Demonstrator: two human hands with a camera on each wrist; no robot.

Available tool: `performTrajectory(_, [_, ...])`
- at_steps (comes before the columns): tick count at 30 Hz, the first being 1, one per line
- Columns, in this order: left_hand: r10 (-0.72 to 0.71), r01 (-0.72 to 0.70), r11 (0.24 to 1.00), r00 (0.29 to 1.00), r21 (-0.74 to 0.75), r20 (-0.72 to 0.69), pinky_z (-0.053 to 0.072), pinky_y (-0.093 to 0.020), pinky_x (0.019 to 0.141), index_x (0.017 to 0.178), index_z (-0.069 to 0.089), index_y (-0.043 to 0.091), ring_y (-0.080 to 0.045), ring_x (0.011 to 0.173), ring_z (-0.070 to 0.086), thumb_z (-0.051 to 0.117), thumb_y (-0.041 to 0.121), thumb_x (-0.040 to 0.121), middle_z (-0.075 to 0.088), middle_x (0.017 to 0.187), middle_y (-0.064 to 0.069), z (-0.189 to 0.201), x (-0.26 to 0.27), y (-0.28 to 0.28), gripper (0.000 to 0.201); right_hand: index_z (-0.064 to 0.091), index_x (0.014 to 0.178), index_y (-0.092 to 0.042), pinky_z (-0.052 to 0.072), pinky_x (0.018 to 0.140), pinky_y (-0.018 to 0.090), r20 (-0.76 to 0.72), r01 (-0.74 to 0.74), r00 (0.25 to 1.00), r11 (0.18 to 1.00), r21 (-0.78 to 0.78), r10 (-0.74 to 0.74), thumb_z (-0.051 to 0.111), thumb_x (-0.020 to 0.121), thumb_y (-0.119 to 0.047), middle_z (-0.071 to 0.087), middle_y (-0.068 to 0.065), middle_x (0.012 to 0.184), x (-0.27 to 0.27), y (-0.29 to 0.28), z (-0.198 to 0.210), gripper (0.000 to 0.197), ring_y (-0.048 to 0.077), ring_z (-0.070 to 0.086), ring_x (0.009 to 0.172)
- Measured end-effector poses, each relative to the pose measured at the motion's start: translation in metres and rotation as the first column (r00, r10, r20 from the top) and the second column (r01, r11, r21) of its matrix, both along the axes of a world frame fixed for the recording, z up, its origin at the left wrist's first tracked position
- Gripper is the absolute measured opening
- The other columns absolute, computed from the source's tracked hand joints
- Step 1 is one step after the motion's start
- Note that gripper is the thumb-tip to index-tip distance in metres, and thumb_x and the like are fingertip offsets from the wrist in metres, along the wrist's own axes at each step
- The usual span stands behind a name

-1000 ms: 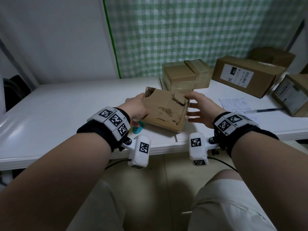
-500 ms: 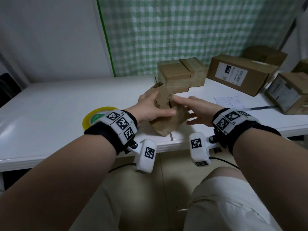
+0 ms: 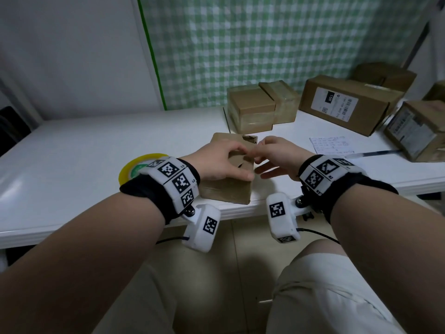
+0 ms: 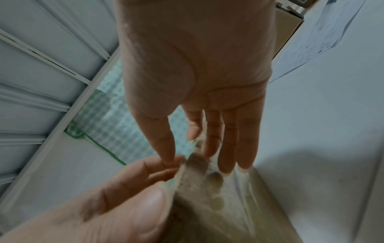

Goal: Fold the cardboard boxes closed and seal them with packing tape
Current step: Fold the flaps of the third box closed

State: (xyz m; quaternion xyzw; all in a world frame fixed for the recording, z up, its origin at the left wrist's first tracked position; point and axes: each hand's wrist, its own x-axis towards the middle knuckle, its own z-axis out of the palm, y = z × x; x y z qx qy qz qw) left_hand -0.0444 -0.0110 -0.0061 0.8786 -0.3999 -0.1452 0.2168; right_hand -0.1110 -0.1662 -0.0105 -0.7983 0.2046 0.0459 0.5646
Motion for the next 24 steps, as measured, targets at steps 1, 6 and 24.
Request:
performTrajectory(1, [0.000, 0.000, 1.000, 1.000, -0.005, 0.015, 0.034, -0.019, 0.092, 0.131, 0.049, 0.024, -0.007, 0.113, 0.045, 0.075, 0.048, 0.072, 0.049, 0.127, 0.006, -0.002, -0.001, 0.000, 0.068, 0.050, 0.094, -0.014, 0.055, 0.073, 0.034, -0.022, -0.022, 0.999, 1.000, 0.006, 0.022, 0.068, 0.083, -0.015, 0.055, 0.005, 0.086, 0.000, 0.000, -0.001, 0.021, 0.023, 0.063, 0.075])
performTrajectory(6, [0.033, -0.032, 0.999, 0.998, -0.009, 0.061, 0.038, -0.032, 0.103, 0.128, 0.049, 0.024, -0.015, 0.120, 0.043, 0.075, 0.056, 0.066, 0.048, 0.130, 0.004, -0.009, -0.003, -0.002, 0.074, 0.048, 0.083, -0.015, 0.056, 0.066, 0.033, -0.077, -0.045, 0.996, 0.998, 0.049, 0.048, 0.065, 0.083, -0.007, 0.051, 0.007, 0.083, -0.001, 0.001, -0.003, 0.019, 0.024, 0.059, 0.068])
performTrajectory(24, [-0.076, 0.074, 0.996, 0.996, 0.057, 0.043, 0.046, -0.038, 0.088, 0.084, 0.046, 0.034, -0.020, 0.106, 0.054, 0.074, 0.039, 0.057, 0.058, 0.112, 0.004, -0.003, 0.000, 0.011, 0.039, 0.048, 0.064, -0.019, 0.036, 0.052, 0.023, 0.235, 0.253, 0.951, 0.943, -0.215, -0.202, 0.071, 0.076, -0.015, 0.047, -0.003, 0.061, 0.003, 0.000, 0.008, 0.025, 0.013, 0.043, 0.057])
